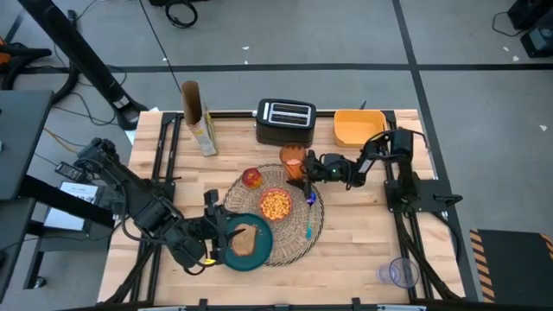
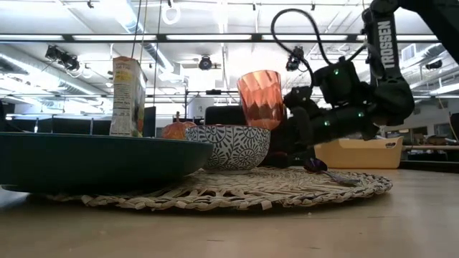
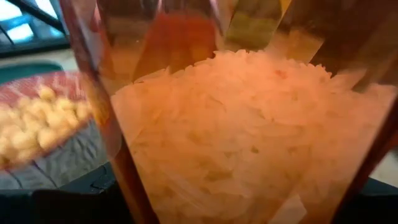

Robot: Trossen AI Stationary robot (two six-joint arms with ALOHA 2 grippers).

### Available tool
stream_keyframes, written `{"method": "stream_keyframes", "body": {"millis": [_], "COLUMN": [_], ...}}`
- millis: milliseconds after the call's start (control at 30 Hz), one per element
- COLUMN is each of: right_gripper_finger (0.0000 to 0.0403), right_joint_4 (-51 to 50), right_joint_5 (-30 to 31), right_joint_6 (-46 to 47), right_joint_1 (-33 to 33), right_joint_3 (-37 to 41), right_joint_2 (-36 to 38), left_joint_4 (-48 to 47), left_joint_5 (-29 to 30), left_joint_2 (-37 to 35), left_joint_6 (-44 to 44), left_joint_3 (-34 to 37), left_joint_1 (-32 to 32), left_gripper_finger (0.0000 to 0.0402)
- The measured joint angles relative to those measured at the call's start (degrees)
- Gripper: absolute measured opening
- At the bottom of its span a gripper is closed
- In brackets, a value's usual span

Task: Arrange a breakfast setting
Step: Put the orange glass on the brown placemat at the top right of the red patterned bowl

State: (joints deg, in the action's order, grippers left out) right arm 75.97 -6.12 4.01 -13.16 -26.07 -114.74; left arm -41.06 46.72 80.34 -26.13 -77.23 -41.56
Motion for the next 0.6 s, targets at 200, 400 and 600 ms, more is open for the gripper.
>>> {"method": "stream_keyframes", "body": {"millis": [200, 400, 600], "right_gripper_finger": [0.0318, 0.0318, 0.0326], "right_joint_4": [0.5, -0.1, -0.2], "right_joint_5": [-1.6, -1.7, -1.6], "right_joint_6": [-0.3, -1.2, -1.5], "right_joint_1": [-0.6, -0.6, -0.5], "right_joint_3": [-0.8, -0.9, -0.9], "right_joint_2": [-2.3, -2.4, -2.4], "left_joint_4": [-0.5, -0.5, -0.5], "left_joint_5": [0.2, 0.2, 0.2], "left_joint_2": [0.0, 0.0, 0.0], "left_joint_6": [-0.1, -0.2, -0.2], "left_joint_3": [0.0, 0.0, 0.0], "left_joint_1": [0.0, 0.0, 0.0], "left_gripper_finger": [0.0178, 0.0178, 0.0178]}}
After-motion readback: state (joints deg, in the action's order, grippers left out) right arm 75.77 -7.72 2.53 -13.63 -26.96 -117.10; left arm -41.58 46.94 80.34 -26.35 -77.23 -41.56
